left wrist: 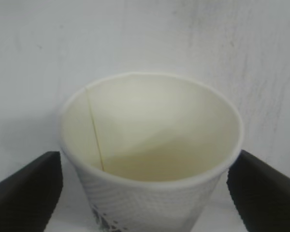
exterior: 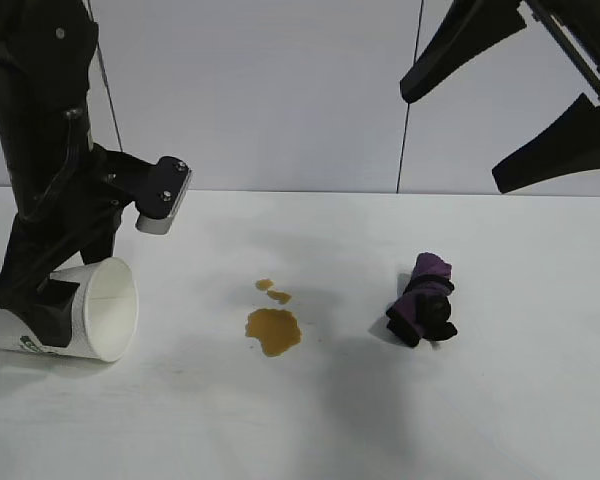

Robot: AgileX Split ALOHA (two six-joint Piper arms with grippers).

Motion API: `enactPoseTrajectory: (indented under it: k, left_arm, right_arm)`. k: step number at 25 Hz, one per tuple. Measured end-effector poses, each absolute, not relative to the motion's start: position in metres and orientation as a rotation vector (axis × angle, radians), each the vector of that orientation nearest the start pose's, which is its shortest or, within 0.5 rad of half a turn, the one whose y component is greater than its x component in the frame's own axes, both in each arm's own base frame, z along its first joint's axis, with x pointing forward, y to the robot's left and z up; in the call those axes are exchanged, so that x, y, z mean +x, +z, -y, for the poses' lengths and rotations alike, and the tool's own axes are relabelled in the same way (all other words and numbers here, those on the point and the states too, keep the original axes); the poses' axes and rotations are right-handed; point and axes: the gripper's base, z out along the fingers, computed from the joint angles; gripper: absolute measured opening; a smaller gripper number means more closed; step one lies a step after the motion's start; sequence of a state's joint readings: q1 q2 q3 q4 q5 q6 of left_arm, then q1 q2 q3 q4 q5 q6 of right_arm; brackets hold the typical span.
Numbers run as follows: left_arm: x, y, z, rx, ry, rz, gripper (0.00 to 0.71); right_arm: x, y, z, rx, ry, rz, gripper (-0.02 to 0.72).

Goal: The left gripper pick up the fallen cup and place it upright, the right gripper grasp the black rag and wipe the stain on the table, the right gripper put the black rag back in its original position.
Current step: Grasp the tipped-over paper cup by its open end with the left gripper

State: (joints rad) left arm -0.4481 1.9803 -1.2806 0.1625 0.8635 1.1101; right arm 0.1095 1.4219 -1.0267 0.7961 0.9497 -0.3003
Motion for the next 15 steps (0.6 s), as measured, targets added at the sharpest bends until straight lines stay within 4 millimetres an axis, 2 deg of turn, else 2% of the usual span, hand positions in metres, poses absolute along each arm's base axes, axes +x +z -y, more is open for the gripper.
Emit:
enactPoseTrajectory:
  k: [9,15]
  left_arm:
    - [0.344,0.1506,0.1583,-2.373,-0.191,2.213,0.662]
    - [0.3372,0.1416,0.1557,-2.361,-0.168,2.201,0.662]
  right_arm:
    - [0.2695,0.2876,-0.0827,-0.041,0.936,-2.622,0.643]
    - [0.2695,0.2876,-0.0827,-0.041,0.936,-2.622,0.643]
